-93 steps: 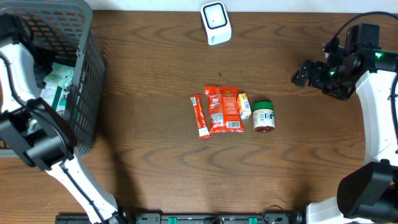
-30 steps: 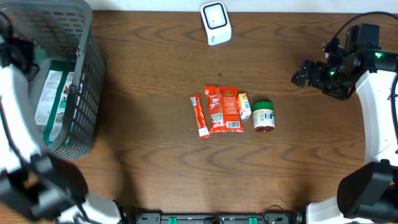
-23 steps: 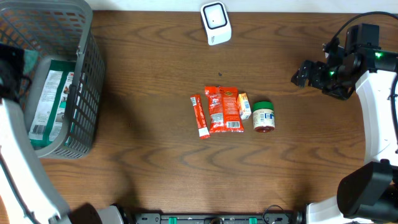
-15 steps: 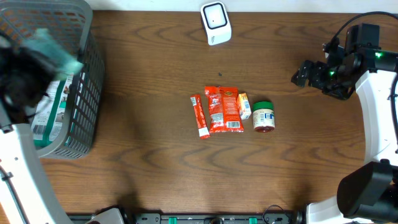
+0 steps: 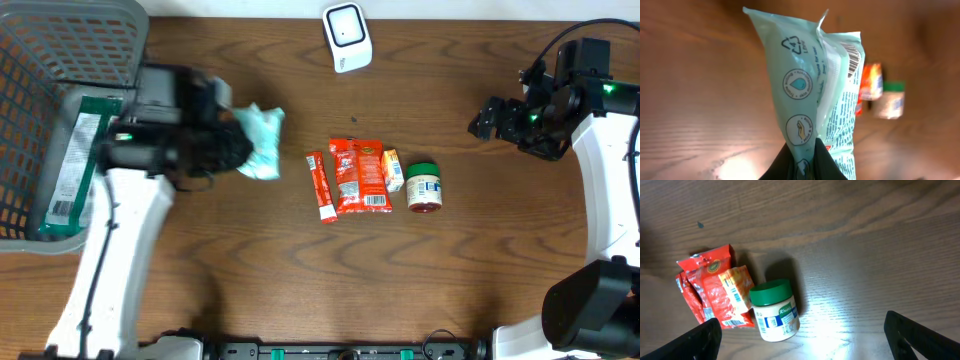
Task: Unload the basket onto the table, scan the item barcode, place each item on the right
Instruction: 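Lift the green packet out and lower it left of the stick packet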
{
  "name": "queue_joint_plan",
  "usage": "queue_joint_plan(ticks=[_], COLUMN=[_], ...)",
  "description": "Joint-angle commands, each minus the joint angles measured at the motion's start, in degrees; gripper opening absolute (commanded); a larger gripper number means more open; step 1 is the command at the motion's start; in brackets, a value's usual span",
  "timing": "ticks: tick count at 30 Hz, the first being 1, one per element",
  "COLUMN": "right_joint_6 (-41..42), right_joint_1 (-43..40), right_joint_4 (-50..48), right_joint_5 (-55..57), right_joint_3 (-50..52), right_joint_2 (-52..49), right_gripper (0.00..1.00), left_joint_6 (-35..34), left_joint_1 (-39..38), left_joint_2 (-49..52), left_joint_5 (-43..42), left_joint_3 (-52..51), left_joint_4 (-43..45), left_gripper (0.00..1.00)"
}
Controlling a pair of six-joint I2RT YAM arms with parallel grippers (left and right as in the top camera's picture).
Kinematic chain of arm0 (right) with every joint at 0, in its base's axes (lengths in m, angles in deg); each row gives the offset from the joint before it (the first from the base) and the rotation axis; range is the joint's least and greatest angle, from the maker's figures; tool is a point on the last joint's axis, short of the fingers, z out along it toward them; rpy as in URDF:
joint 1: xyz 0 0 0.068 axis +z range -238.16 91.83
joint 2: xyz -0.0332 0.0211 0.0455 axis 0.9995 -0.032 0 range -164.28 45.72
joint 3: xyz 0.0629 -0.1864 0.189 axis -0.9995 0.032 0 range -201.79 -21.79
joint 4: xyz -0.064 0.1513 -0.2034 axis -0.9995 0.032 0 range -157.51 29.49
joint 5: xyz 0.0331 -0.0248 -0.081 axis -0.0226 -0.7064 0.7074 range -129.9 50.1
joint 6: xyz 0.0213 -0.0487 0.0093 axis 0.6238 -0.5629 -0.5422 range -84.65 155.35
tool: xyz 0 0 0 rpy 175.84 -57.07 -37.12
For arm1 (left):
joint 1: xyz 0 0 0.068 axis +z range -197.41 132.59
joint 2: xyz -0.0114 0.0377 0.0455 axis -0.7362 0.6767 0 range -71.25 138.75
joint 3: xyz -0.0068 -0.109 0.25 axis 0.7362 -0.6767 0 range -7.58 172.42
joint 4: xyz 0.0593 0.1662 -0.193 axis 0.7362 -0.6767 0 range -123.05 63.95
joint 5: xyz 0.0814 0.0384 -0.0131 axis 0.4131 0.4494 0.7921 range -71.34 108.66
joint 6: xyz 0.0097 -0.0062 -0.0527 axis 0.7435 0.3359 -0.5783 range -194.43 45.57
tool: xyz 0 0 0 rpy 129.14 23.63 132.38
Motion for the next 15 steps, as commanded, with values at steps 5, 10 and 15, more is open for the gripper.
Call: queue_joint_plan(ticks=[5,10,15], right_joint_6=[-0.17,-0.17,-0.17], right_joint_1=[-0.66,-0.66,-0.66], right_joint_4=[0.04,0.07,0.07], right_joint_5=[-0.46,-0.46,-0.46], right_joint_3=[0.02,0.02,0.02], right_joint_2=[0.59,0.59,0.59], right_gripper=[0.99,0.99,0.99], left_joint_6=[0.11,-0.68,-1.77], left_joint_1=[-4.90,-4.90,-4.90], left_joint_2=[6.58,12.59,18.86], left_joint_5=[7.93,8.90,8.87], left_joint_3=[-10.99,-13.31,-13.31], left_joint_4=[11.80,17.27,19.34], left_gripper=[0.07,0.07,0.08])
